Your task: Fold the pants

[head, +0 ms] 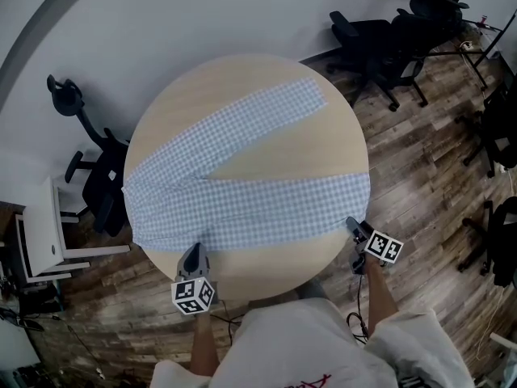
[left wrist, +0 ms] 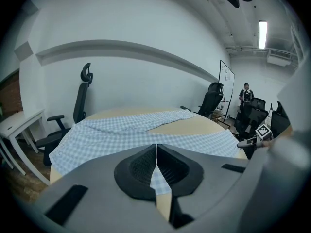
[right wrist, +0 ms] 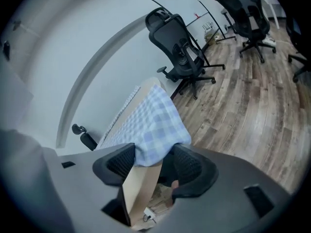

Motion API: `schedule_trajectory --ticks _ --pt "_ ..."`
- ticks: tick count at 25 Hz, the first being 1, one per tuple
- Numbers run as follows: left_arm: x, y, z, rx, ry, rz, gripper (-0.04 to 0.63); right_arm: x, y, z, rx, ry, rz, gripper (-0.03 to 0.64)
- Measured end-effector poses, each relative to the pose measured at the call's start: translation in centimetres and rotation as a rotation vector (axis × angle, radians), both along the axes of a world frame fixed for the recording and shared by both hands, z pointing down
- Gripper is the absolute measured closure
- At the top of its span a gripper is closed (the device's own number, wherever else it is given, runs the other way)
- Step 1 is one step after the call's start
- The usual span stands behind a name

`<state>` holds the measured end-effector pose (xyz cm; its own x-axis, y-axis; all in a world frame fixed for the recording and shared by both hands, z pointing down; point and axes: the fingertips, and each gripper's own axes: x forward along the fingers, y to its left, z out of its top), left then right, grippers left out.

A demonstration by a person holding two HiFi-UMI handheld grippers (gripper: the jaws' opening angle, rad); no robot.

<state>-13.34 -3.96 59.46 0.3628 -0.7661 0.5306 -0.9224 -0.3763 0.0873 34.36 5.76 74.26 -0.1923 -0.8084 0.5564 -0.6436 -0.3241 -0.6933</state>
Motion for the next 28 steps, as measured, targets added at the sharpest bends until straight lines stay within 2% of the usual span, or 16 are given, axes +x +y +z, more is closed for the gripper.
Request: schedule_trajectory --ticks 3,8,13,19,22,28 --pt "0.2 0.1 0.1 -0.001 -0.001 0.001 0.563 0.9 -0.3 -0.9 0.010 0.124 -0.009 0.380" --pt "0.6 0.8 0.2 0.006 0.003 -0.011 0.563 2.4 -0.7 -2.4 0.024 0.237 0.005 0.572" --pt "0.2 1.8 0.0 0.021 0.017 -0.047 0.563 3.2 -1.3 -4.3 0.062 0.275 -0.032 0.581" --pt "-4.3 1.9 0.2 0.031 0.045 -0.125 0.563 1.6 -3.3 -7.0 0.090 0.319 -0.076 0.581" --pt "-7.6 1.6 0.8 0.028 0.047 -0.172 0.563 1.3 -4.6 -8.6 0.096 0.367 -0.079 0.581" --pt "-17.4 0.4 2.1 0.032 0.025 -0.300 0.563 2.0 -6.5 -11.4 0.087 0.461 -0.040 0.581"
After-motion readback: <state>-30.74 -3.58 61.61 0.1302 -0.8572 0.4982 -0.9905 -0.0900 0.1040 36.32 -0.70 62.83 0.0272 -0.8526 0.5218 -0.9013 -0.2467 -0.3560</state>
